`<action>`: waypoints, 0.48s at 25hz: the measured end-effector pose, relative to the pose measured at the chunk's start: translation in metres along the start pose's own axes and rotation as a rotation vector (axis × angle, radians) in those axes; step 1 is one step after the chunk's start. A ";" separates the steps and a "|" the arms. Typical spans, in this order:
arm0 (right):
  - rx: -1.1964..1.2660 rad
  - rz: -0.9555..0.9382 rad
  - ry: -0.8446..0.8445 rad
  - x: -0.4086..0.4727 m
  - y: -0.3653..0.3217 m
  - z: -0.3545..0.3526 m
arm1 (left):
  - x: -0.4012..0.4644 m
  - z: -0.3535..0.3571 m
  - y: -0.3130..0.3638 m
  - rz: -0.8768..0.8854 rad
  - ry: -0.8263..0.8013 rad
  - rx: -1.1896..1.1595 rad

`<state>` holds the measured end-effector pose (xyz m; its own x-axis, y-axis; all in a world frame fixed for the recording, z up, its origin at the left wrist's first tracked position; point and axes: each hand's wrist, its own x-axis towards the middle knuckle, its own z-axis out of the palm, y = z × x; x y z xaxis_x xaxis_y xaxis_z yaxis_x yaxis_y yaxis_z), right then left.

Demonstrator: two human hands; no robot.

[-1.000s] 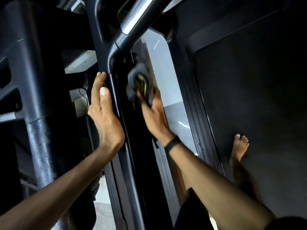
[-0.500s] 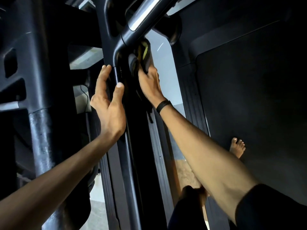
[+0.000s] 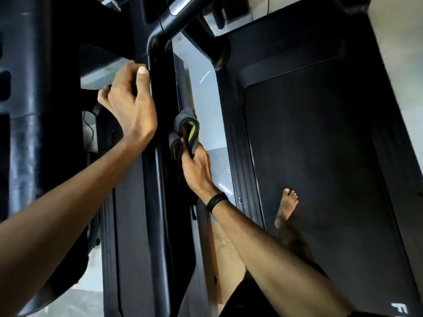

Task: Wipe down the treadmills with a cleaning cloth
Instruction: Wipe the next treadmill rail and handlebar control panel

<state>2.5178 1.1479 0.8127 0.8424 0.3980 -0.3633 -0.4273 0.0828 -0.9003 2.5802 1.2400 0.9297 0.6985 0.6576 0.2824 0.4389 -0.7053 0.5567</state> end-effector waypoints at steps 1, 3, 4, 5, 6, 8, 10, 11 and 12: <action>-0.019 -0.001 -0.001 -0.014 0.003 -0.002 | -0.012 -0.008 0.002 0.021 0.001 0.017; -0.041 -0.012 -0.001 -0.041 0.011 -0.006 | -0.046 -0.028 0.000 0.079 -0.061 0.043; -0.037 -0.019 0.002 -0.052 0.016 -0.009 | -0.065 -0.039 -0.004 0.110 -0.097 0.062; -0.030 -0.028 0.005 -0.064 0.021 -0.011 | -0.085 -0.049 -0.009 0.135 -0.127 0.079; -0.022 -0.033 0.002 -0.078 0.025 -0.013 | -0.106 -0.061 -0.014 0.146 -0.144 0.094; -0.034 -0.015 0.004 -0.113 0.031 -0.017 | -0.148 -0.081 -0.024 0.132 -0.141 0.107; -0.070 0.006 0.023 -0.153 0.038 -0.022 | -0.184 -0.098 -0.031 0.085 -0.110 0.098; -0.101 0.035 0.029 -0.172 0.041 -0.024 | -0.200 -0.107 -0.033 0.056 -0.092 0.090; -0.134 0.076 0.038 -0.191 0.043 -0.026 | -0.215 -0.116 -0.033 0.028 -0.072 0.083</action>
<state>2.3473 1.0521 0.8371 0.8219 0.3638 -0.4384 -0.4453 -0.0697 -0.8927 2.3502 1.1531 0.9412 0.7489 0.6183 0.2384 0.4615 -0.7448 0.4820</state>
